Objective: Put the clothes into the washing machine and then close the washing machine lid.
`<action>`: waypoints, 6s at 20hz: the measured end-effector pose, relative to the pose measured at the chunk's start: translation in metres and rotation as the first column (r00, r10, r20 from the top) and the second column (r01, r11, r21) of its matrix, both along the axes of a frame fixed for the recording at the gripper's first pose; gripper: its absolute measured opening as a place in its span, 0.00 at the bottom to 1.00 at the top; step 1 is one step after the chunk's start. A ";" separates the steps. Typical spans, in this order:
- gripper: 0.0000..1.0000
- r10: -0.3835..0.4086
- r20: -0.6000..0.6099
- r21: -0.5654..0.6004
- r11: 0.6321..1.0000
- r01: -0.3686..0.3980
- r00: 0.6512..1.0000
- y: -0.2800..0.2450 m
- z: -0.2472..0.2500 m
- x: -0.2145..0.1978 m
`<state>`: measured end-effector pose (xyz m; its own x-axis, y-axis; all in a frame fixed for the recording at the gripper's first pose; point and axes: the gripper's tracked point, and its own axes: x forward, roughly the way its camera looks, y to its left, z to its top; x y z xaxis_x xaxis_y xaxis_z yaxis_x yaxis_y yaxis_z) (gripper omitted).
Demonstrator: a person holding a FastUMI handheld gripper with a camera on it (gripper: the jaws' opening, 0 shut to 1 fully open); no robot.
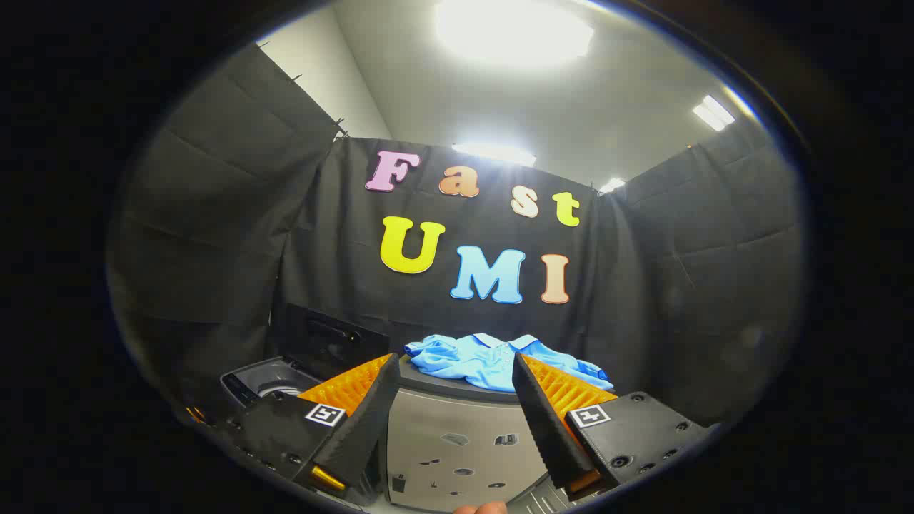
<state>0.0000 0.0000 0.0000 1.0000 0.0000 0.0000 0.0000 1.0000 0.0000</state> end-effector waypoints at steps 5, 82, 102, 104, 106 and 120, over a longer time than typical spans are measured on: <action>0.98 0.009 -0.006 0.007 1.000 -0.009 1.000 0.004 -0.001 -0.001; 0.98 -0.038 -0.460 0.083 0.993 0.086 0.887 -0.130 -0.013 0.239; 0.99 0.055 -0.645 0.115 0.993 0.026 0.762 -0.088 -0.123 0.297; 0.98 0.060 -0.659 0.110 0.994 0.018 0.750 -0.085 -0.129 0.298; 0.98 0.063 -0.675 0.109 0.994 0.015 0.735 -0.083 -0.137 0.293; 0.97 0.119 -0.698 0.196 0.980 0.028 0.706 -0.077 -0.142 0.293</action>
